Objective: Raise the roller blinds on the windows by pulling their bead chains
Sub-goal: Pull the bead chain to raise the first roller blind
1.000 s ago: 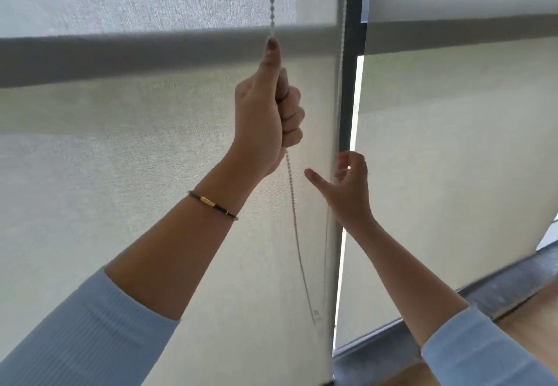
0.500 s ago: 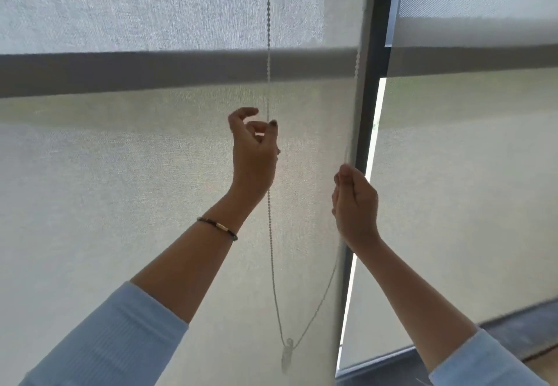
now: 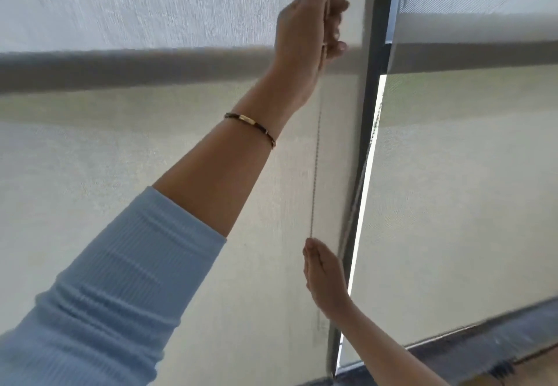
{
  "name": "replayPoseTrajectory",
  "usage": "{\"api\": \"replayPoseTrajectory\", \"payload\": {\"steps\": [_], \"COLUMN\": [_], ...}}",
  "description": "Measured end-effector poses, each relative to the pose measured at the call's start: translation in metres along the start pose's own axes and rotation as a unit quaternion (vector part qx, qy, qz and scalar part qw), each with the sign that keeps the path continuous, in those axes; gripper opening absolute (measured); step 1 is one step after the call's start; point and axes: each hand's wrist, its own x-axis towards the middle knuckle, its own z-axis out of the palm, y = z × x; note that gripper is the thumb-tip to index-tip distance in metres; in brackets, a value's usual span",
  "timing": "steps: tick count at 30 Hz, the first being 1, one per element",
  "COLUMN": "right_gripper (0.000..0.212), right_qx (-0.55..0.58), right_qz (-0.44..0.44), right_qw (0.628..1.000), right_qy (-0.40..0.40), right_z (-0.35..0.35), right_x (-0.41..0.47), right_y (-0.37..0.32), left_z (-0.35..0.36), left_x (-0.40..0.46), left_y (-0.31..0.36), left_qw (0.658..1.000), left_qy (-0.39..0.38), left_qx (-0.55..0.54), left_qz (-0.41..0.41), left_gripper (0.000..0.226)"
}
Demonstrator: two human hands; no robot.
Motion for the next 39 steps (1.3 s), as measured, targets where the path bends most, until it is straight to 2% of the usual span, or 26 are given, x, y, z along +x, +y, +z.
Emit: {"api": "replayPoseTrajectory", "payload": {"steps": [2,6,8,9,10,11,13,16,18,21,23,26,28,30,32,34,36,39], "right_gripper": [0.041,0.035,0.025,0.009,0.016,0.034,0.049,0.045,0.039,0.036,0.027,0.030,0.028,0.028,0.031,0.036,0.041,0.039], "right_qx": [-0.007,-0.055,-0.062,-0.066,-0.062,-0.052,-0.002,0.072,0.118,0.175,0.180,0.147,0.120,0.091,0.045,0.006,-0.038,-0.088], "right_qz": [0.025,0.096,0.164,0.184,0.192,0.182,0.124,-0.001,-0.084,-0.160,-0.183,-0.253,-0.288,-0.304,-0.291,-0.260,-0.246,-0.211], "right_qw": [1.000,0.991,0.975,0.968,0.966,0.971,0.982,0.977,0.966,0.964,0.966,0.954,0.947,0.944,0.949,0.960,0.965,0.972], "right_qy": [-0.016,-0.073,-0.136,-0.159,-0.161,-0.148,-0.140,-0.203,-0.214,-0.119,-0.036,0.059,0.081,0.096,0.114,0.109,0.087,0.049], "right_z": [0.001,-0.013,-0.033,-0.044,-0.055,-0.066,-0.076,-0.064,-0.047,-0.023,-0.009,0.006,0.010,0.011,0.013,0.018,0.023,0.030], "right_x": [-0.006,-0.017,-0.015,-0.011,0.000,0.015,0.050,0.090,0.112,0.136,0.146,0.150,0.141,0.136,0.131,0.123,0.110,0.089], "right_y": [0.013,0.052,0.061,0.056,0.043,0.025,-0.033,-0.152,-0.223,-0.298,-0.316,-0.314,-0.308,-0.292,-0.263,-0.222,-0.180,-0.126], "left_z": [-0.001,-0.018,-0.036,-0.046,-0.056,-0.063,-0.070,-0.069,-0.067,-0.066,-0.068,-0.075,-0.081,-0.082,-0.075,-0.063,-0.045,-0.019], "left_x": [-0.010,-0.059,-0.089,-0.104,-0.119,-0.134,-0.162,-0.192,-0.199,-0.197,-0.194,-0.184,-0.165,-0.130,-0.086,-0.046,-0.014,0.019], "left_y": [-0.004,-0.037,-0.058,-0.068,-0.079,-0.089,-0.110,-0.140,-0.152,-0.159,-0.161,-0.160,-0.153,-0.133,-0.091,-0.042,0.003,0.047], "left_qw": [1.000,0.998,0.998,0.998,0.997,0.995,0.989,0.974,0.966,0.964,0.965,0.967,0.967,0.970,0.983,0.994,0.992,0.994], "left_qy": [0.021,0.048,0.059,0.065,0.071,0.078,0.085,0.082,0.081,0.075,0.062,0.018,0.009,0.026,0.040,0.039,0.047,0.049], "left_qx": [-0.010,0.024,0.013,0.012,0.009,0.006,0.010,0.003,0.000,-0.003,-0.003,0.038,0.110,0.161,0.132,0.081,0.113,0.102], "left_qz": [-0.019,0.023,-0.001,-0.018,-0.039,-0.065,-0.122,-0.211,-0.244,-0.254,-0.257,-0.251,-0.229,-0.180,-0.122,-0.053,-0.002,-0.002], "left_gripper": [0.052,0.053,0.053,0.052,0.052,0.051,0.050,0.049,0.050,0.050,0.052,0.054,0.060,0.064,0.064,0.062,0.058,0.048]}}
